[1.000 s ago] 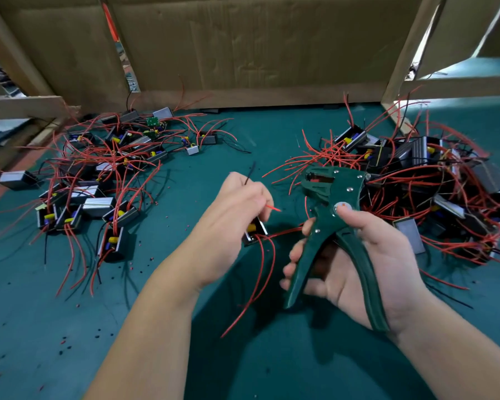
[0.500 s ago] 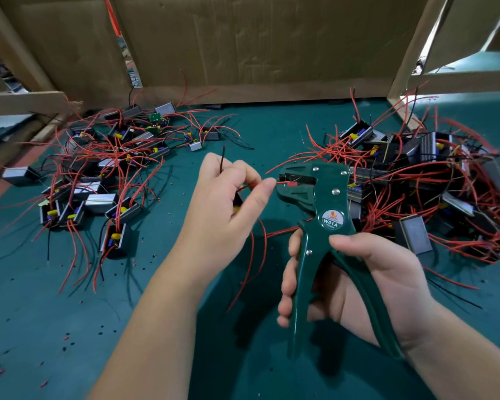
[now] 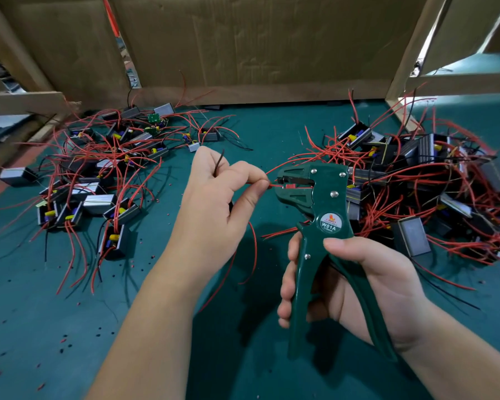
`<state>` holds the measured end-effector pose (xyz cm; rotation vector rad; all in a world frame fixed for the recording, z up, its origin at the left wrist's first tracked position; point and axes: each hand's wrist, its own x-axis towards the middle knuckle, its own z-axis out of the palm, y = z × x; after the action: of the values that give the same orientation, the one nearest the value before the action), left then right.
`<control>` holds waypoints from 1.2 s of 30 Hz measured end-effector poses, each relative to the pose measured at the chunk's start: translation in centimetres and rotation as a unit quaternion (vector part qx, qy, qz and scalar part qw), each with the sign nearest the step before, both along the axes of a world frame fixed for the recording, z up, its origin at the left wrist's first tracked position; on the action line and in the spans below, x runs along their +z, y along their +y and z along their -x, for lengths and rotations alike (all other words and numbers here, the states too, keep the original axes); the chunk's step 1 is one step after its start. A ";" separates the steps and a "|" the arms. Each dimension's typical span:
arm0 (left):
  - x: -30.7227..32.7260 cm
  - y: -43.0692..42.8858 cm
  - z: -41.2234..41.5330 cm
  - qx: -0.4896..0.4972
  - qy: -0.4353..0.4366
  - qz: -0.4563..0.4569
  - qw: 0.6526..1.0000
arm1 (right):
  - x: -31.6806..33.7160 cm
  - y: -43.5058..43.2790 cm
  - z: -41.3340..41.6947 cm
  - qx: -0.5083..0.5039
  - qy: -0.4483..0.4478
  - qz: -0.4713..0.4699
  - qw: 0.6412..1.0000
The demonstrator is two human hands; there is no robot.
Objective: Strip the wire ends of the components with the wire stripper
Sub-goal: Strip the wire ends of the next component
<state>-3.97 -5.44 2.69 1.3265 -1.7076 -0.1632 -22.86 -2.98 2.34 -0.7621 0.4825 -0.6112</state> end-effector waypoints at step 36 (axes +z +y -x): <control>-0.8 -0.2 1.2 -0.102 0.219 -0.104 0.965 | -0.1 0.0 -0.7 -0.123 0.068 0.000 0.990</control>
<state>-5.14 -5.66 1.86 1.1533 -1.4676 -0.7195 -22.17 -2.99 2.22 -0.7534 0.7088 -0.7923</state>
